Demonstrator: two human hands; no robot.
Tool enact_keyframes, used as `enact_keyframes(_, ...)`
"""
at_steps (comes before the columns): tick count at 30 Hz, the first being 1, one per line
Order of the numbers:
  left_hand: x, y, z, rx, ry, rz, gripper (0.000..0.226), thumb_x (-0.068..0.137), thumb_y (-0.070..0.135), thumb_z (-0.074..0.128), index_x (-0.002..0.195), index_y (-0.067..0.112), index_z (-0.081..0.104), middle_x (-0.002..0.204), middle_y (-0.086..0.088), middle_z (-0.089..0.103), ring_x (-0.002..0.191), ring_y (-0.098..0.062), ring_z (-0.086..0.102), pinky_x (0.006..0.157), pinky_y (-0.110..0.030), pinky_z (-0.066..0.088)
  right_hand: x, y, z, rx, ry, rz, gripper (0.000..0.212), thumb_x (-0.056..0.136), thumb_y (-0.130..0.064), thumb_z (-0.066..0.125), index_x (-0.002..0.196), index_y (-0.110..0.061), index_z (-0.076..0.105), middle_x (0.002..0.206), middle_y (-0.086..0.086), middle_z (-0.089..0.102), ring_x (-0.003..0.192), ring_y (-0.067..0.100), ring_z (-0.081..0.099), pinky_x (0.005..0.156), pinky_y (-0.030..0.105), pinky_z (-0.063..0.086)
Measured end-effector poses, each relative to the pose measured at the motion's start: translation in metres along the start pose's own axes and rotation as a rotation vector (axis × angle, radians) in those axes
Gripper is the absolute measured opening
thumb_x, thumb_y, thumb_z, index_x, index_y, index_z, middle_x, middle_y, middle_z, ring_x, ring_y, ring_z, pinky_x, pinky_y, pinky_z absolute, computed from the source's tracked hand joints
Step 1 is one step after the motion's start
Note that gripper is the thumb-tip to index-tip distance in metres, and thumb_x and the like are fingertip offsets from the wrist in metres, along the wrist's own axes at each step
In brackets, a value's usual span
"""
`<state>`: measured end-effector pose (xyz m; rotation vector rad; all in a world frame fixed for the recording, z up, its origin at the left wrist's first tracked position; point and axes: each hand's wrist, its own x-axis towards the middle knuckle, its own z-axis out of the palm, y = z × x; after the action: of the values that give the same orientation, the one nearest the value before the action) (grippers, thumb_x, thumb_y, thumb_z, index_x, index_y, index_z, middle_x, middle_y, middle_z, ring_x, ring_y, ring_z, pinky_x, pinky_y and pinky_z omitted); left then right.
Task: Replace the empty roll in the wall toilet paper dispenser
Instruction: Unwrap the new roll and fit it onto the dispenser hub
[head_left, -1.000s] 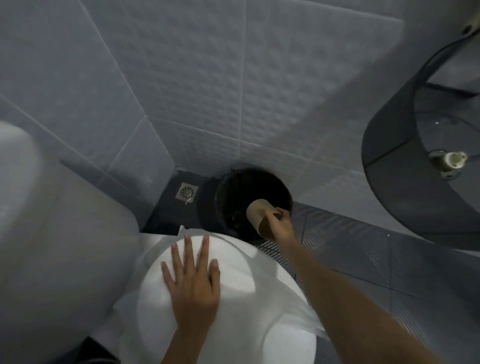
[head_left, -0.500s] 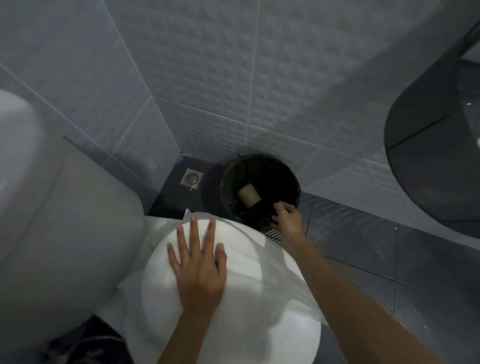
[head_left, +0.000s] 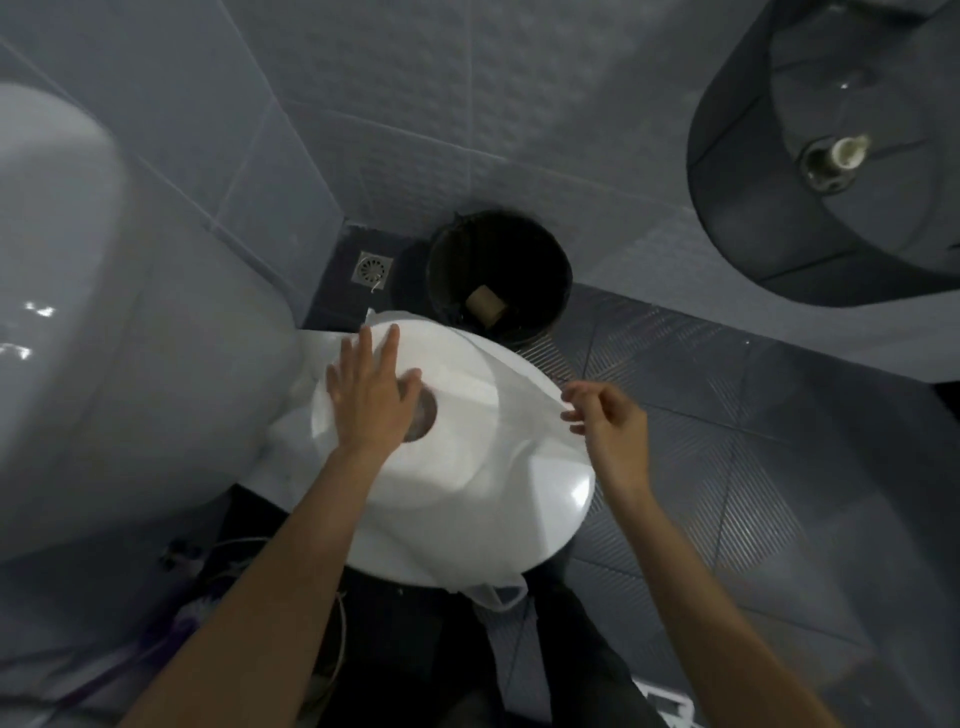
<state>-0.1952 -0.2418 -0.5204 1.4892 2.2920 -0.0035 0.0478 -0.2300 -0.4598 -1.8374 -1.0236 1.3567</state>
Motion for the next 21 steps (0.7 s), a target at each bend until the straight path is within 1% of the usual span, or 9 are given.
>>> enact_keyframes(2, -0.006, -0.009, -0.007, -0.027, -0.010, -0.054, 0.064, 0.095, 0.047, 0.043, 0.151, 0.025, 0.020, 0.161, -0.012, 0.013, 0.148, -0.035, 0.011, 0.116, -0.055, 0.015, -0.022, 0.016, -0.005, -0.033, -0.010, 0.049, 0.021, 0.093, -0.009, 0.050, 0.087, -0.010, 0.069, 0.083, 0.001, 0.070, 0.065, 0.009, 0.066, 0.061, 0.021, 0.052)
enact_keyframes(5, -0.011, -0.022, -0.014, -0.117, -0.032, -0.181, 0.074, 0.093, 0.053, 0.044, 0.152, 0.020, 0.016, 0.159, -0.016, 0.015, 0.145, -0.038, 0.018, 0.115, -0.054, 0.019, -0.041, 0.052, 0.006, -0.120, -0.065, 0.143, 0.022, 0.092, -0.009, 0.052, 0.080, -0.014, 0.070, 0.074, 0.000, 0.070, 0.064, 0.015, 0.067, 0.068, 0.037, 0.056)
enact_keyframes(8, -0.015, -0.031, -0.019, -0.247, -0.082, -0.281, 0.080, 0.091, 0.053, 0.048, 0.152, 0.017, 0.011, 0.156, -0.018, 0.023, 0.140, -0.039, 0.029, 0.110, -0.054, 0.028, -0.046, 0.078, 0.027, -0.232, -0.159, 0.214, 0.018, 0.094, -0.011, 0.051, 0.095, -0.013, 0.069, 0.078, -0.003, 0.068, 0.072, 0.018, 0.068, 0.084, 0.046, 0.055)
enact_keyframes(10, -0.016, -0.034, -0.021, -0.296, -0.106, -0.288, 0.083, 0.090, 0.052, 0.052, 0.152, 0.017, 0.010, 0.153, -0.017, 0.028, 0.137, -0.039, 0.034, 0.107, -0.055, 0.032, -0.043, 0.083, 0.042, -0.264, -0.188, 0.216, 0.020, 0.094, -0.013, 0.051, 0.108, -0.010, 0.064, 0.086, 0.000, 0.067, 0.082, 0.023, 0.068, 0.086, 0.046, 0.054)
enact_keyframes(12, -0.016, -0.035, -0.022, -0.316, -0.119, -0.291, 0.083, 0.089, 0.050, 0.053, 0.152, 0.018, 0.010, 0.152, -0.018, 0.029, 0.136, -0.040, 0.034, 0.106, -0.054, 0.033, -0.037, 0.079, 0.053, -0.263, -0.218, 0.198, 0.022, 0.092, -0.013, 0.050, 0.112, -0.011, 0.059, 0.097, 0.003, 0.066, 0.091, 0.027, 0.066, 0.087, 0.046, 0.053)
enact_keyframes(15, -0.014, -0.035, -0.021, -0.350, -0.120, -0.307, 0.084, 0.089, 0.048, 0.056, 0.152, 0.017, 0.012, 0.150, -0.021, 0.031, 0.135, -0.041, 0.033, 0.107, -0.052, 0.032, -0.033, 0.061, 0.064, -0.174, -0.220, 0.212, 0.028, 0.091, -0.021, 0.056, 0.119, -0.015, 0.057, 0.108, 0.004, 0.066, 0.099, 0.022, 0.062, 0.089, 0.037, 0.051)
enact_keyframes(17, -0.014, -0.032, -0.020, -0.380, -0.133, -0.338, 0.084, 0.088, 0.047, 0.058, 0.152, 0.017, 0.012, 0.150, -0.021, 0.029, 0.135, -0.042, 0.031, 0.108, -0.051, 0.031, -0.029, 0.053, 0.074, -0.181, -0.244, 0.172, 0.028, 0.087, -0.033, 0.064, 0.110, -0.018, 0.061, 0.103, -0.002, 0.067, 0.095, 0.015, 0.061, 0.087, 0.033, 0.049)
enact_keyframes(19, -0.014, -0.028, -0.019, -0.422, -0.146, -0.362, 0.084, 0.088, 0.046, 0.058, 0.152, 0.019, 0.011, 0.151, -0.020, 0.026, 0.137, -0.042, 0.029, 0.109, -0.051, 0.030, -0.022, 0.057, 0.086, -0.190, -0.264, 0.186, 0.031, 0.079, -0.041, 0.069, 0.100, -0.022, 0.056, 0.096, -0.007, 0.060, 0.092, 0.013, 0.057, 0.087, 0.035, 0.048)
enact_keyframes(21, -0.014, -0.022, -0.018, -0.460, -0.154, -0.376, 0.082, 0.089, 0.046, 0.056, 0.152, 0.020, 0.010, 0.152, -0.020, 0.025, 0.137, -0.042, 0.028, 0.109, -0.050, 0.030, -0.016, 0.059, 0.099, -0.146, -0.278, 0.271, 0.032, 0.081, -0.039, 0.065, 0.106, -0.024, 0.050, 0.101, -0.002, 0.054, 0.105, 0.020, 0.054, 0.093, 0.033, 0.044)
